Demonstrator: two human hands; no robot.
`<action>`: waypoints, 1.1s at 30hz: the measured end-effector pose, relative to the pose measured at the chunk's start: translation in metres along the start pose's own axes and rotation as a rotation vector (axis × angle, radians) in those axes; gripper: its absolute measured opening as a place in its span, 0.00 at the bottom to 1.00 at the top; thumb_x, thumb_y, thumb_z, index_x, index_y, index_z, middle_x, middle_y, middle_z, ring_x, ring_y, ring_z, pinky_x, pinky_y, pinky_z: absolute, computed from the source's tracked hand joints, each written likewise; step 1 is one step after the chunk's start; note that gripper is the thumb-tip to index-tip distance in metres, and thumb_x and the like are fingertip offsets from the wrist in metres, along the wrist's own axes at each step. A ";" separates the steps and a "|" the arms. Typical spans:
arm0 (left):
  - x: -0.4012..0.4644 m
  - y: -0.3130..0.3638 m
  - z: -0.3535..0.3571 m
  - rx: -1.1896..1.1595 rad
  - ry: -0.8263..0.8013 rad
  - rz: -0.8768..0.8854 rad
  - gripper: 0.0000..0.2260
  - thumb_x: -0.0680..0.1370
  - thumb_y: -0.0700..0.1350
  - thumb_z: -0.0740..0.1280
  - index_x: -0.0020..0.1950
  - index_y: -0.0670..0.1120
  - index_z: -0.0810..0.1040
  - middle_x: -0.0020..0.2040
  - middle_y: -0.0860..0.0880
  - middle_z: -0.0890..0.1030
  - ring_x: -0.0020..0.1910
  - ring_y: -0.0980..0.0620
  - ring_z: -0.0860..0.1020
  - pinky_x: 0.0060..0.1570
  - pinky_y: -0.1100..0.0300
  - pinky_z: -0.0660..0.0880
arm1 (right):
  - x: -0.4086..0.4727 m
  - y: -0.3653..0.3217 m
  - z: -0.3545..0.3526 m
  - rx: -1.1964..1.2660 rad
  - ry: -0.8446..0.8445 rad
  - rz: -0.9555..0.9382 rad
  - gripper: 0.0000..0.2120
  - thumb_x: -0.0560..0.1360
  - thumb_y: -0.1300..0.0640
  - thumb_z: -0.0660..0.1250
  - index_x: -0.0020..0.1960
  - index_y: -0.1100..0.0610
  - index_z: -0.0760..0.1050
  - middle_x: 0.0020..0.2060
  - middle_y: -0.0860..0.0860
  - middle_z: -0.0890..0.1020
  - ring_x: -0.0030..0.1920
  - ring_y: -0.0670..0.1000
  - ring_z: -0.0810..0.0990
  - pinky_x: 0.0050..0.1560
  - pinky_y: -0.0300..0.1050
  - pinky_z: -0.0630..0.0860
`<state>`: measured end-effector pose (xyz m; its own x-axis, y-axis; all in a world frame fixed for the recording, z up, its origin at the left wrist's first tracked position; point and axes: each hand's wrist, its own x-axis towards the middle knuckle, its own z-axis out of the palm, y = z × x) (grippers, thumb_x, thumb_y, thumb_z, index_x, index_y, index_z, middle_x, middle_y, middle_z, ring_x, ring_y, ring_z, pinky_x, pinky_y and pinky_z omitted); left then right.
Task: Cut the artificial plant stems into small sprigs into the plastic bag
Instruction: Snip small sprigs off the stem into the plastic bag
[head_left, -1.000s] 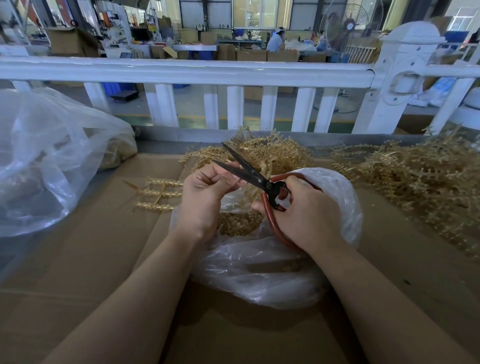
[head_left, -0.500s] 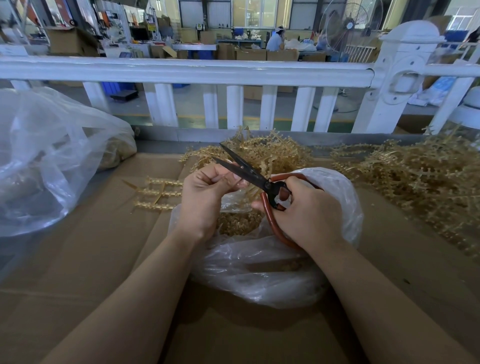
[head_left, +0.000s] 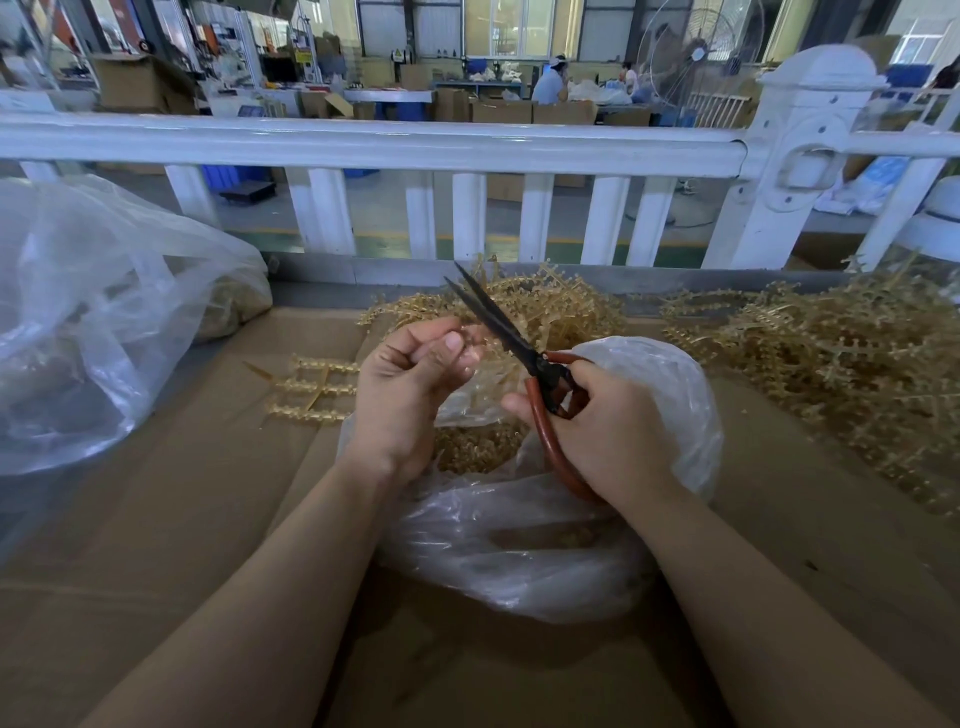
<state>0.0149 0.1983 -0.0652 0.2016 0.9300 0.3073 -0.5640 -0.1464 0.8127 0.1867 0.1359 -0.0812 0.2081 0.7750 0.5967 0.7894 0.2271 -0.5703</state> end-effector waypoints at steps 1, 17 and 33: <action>0.001 0.001 -0.001 -0.036 0.015 -0.017 0.08 0.71 0.38 0.69 0.50 0.41 0.78 0.40 0.48 0.85 0.38 0.55 0.82 0.44 0.62 0.80 | 0.001 -0.001 0.001 0.093 -0.033 0.061 0.26 0.66 0.26 0.67 0.47 0.47 0.82 0.35 0.40 0.83 0.40 0.40 0.81 0.41 0.27 0.73; -0.006 0.010 0.008 0.043 -0.128 -0.094 0.08 0.72 0.38 0.71 0.39 0.51 0.82 0.46 0.48 0.85 0.42 0.53 0.82 0.45 0.61 0.77 | 0.008 -0.008 0.002 0.625 -0.199 0.321 0.10 0.72 0.60 0.77 0.47 0.48 0.80 0.41 0.43 0.86 0.42 0.42 0.85 0.42 0.35 0.80; -0.012 0.007 0.014 0.398 -0.170 -0.239 0.07 0.74 0.43 0.73 0.38 0.42 0.83 0.34 0.47 0.81 0.32 0.54 0.76 0.36 0.63 0.74 | 0.003 -0.013 -0.008 0.368 -0.008 0.070 0.11 0.76 0.60 0.72 0.53 0.46 0.78 0.44 0.41 0.82 0.48 0.39 0.80 0.49 0.31 0.75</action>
<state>0.0198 0.1815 -0.0559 0.4350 0.8897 0.1385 -0.1429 -0.0837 0.9862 0.1816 0.1310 -0.0672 0.2487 0.8003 0.5455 0.5131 0.3688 -0.7750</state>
